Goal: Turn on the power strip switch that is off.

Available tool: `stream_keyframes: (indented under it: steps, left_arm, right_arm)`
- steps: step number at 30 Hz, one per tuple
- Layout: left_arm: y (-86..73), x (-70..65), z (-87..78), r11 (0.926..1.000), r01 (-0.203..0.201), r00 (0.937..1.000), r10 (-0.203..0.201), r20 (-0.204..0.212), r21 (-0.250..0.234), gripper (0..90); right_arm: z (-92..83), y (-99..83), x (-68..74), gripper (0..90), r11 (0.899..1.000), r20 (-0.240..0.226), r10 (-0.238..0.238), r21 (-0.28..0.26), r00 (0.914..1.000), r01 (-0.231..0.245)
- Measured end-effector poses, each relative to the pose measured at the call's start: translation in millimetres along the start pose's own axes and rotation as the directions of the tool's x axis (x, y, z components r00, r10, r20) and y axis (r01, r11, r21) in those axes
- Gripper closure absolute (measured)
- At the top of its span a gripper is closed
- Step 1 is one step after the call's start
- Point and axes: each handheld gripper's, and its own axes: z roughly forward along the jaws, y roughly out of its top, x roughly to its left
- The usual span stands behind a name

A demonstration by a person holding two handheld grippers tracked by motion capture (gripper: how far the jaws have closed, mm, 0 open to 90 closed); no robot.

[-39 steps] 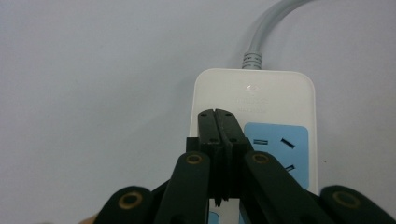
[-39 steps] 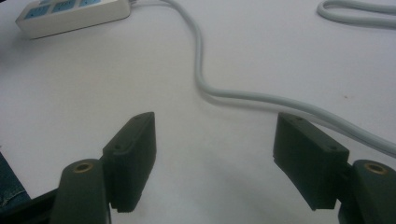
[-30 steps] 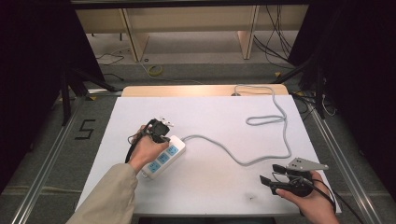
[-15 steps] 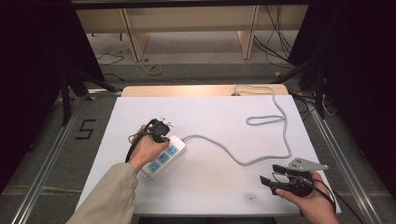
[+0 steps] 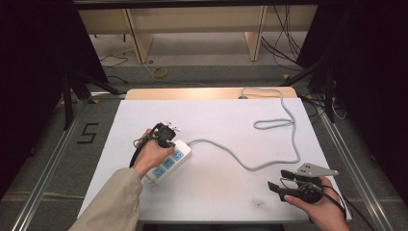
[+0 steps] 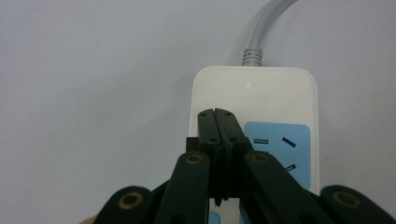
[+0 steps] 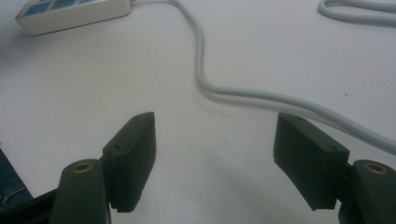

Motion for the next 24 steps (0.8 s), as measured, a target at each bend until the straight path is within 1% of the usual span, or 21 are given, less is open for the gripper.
stream_keyframes:
  steps: [4, 5, 11, 16, 18, 24]
  left_arm:
    - [0.3, 0.6, 0.0, 1.0000, 0.004, 1.0000, -0.004, 0.004, 0.005, 89.8]
    - [0.5, 0.6, 0.3, 0.9999, 0.011, 0.9999, -0.011, 0.007, 0.003, 89.9]
    - [2.0, 0.4, 0.9, 0.9999, -0.004, 1.0000, 0.004, 0.006, 0.015, 89.9]
    - [2.9, 1.1, 1.2, 0.9998, 0.003, 0.9999, -0.003, 0.011, 0.021, 89.9]
    - [3.5, 1.3, 1.2, 0.9997, -0.002, 0.9999, 0.002, 0.011, 0.026, 89.9]
    - [4.5, 2.0, 1.4, 0.9993, -0.001, 0.9999, 0.001, 0.017, 0.038, 89.9]
  right_arm:
    - [0.0, 0.0, 0.1, 30.5, 1.000, 0.000, -0.001, 0.000, 1.0000, 0.001]
    - [-0.1, 0.0, 0.0, 30.5, 1.000, 0.000, -0.001, 0.000, 1.0000, 0.001]
    - [-0.3, -0.1, 0.1, 30.5, 1.000, 0.001, -0.002, -0.001, 1.0000, 0.002]
    - [-0.2, -0.2, 0.2, 30.5, 1.000, 0.001, -0.002, -0.002, 1.0000, 0.002]
    - [-0.2, -0.2, 0.2, 30.5, 1.000, 0.001, -0.002, -0.002, 1.0000, 0.002]
    - [-0.1, -0.2, 0.1, 30.5, 1.000, 0.001, -0.002, 0.000, 1.0000, 0.002]
